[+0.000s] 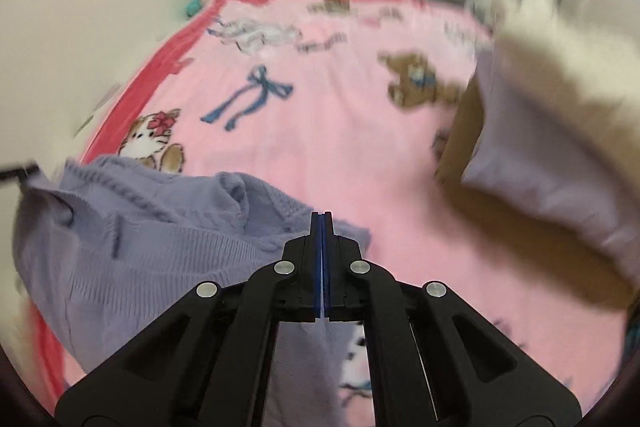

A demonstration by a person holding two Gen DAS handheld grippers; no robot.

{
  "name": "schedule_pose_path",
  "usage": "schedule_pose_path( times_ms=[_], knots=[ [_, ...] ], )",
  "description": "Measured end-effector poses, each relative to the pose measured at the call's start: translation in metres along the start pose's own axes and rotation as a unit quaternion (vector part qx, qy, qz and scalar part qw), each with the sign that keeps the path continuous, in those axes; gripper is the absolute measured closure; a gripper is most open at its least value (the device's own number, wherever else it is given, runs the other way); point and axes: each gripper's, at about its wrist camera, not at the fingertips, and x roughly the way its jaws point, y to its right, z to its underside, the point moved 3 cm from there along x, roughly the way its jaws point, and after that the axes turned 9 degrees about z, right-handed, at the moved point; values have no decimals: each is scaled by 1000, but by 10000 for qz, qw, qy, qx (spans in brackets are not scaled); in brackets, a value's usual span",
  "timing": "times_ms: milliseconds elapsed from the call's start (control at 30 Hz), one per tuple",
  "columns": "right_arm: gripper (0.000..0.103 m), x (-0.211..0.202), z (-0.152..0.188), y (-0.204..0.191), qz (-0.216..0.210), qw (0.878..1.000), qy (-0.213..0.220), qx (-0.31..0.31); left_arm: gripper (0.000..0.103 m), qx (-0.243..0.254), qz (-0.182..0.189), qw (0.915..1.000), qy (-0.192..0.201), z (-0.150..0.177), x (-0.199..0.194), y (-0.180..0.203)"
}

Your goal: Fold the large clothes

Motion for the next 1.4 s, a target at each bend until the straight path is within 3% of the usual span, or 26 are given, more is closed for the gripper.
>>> schedule_pose_path(
  times_ms=[67, 133, 200, 300, 367, 400, 433, 467, 500, 700, 733, 767, 800, 833, 867, 900, 933, 1033, 1167, 1267, 1400],
  knots=[
    [101, 14, 8, 2, -329, 9993, -102, 128, 96, 188, -115, 9996, -204, 5, 25, 8],
    [92, 21, 19, 0, -594, 9980, -214, 65, 87, 416, -171, 9986, -287, 12, 35, 13],
    [70, 25, 32, -6, -701, 9969, -336, -130, 76, 700, -54, 9974, -152, 18, 34, 14],
    [56, 24, 51, -16, -874, 9939, -451, -507, 73, 1367, 68, 9906, -18, 29, 22, 12],
    [52, 24, 58, -21, -964, 9915, -457, -747, 64, 1747, 213, 9844, 8, 37, 12, 6],
    [48, 23, 60, -22, -1046, 9900, -460, -826, 50, 1843, 268, 9825, 26, 40, 6, 2],
    [46, 23, 63, -25, -1141, 9882, -478, -900, 22, 1985, 284, 9797, 70, 44, 0, -3],
    [43, 21, 66, -26, -1211, 9867, -498, -963, 14, 2085, 310, 9774, 127, 46, -4, -6],
    [41, 20, 67, -27, -1204, 9861, -503, -1028, 13, 2211, 410, 9740, 261, 50, -11, -12],
    [42, 37, 78, -44, -875, 9825, -737, -1471, 13, 2415, 341, 9697, 139, 70, -13, -37],
    [44, 40, 80, -46, -848, 9818, -780, -1509, 13, 2482, 312, 9682, 76, 74, -8, -38],
    [54, 43, 83, -49, -827, 9807, -847, -1555, 14, 2526, 298, 9671, 44, 78, -4, -38],
    [67, 46, 85, -51, -840, 9795, -910, -1587, 26, 2587, 290, 9655, 29, 83, 0, -37],
    [71, 49, 88, -53, -896, 9778, -989, -1616, 46, 2605, 298, 9650, -13, 86, 4, -36],
    [83, 51, 91, -56, -936, 9770, -1008, -1628, 57, 2580, 267, 9657, -90, 88, 8, -35],
    [85, 51, 93, -58, -954, 9768, -984, -1643, 80, 2519, 203, 9674, -175, 91, 14, -34],
    [86, 48, 94, -60, -906, 9775, -899, -1678, 88, 2479, 233, 9683, -182, 94, 16, -32],
    [88, 31, 91, -58, -690, 9833, -560, -1589, 91, 2460, -25, 9680, 503, 94, -6, -25],
    [89, -11, 69, -40, -247, 9898, 182, -1388, 91, 2083, -23, 9694, 1298, 78, -47, -26],
    [89, -14, 53, -29, -81, 9899, 224, -1399, 91, 2033, -137, 9706, 1280, 62, -43, -29],
    [89, 24, 36, -17, 231, 9943, -102, -1038, 91, 1842, -457, 9757, 1092, 34, -18, -24]
  ],
)
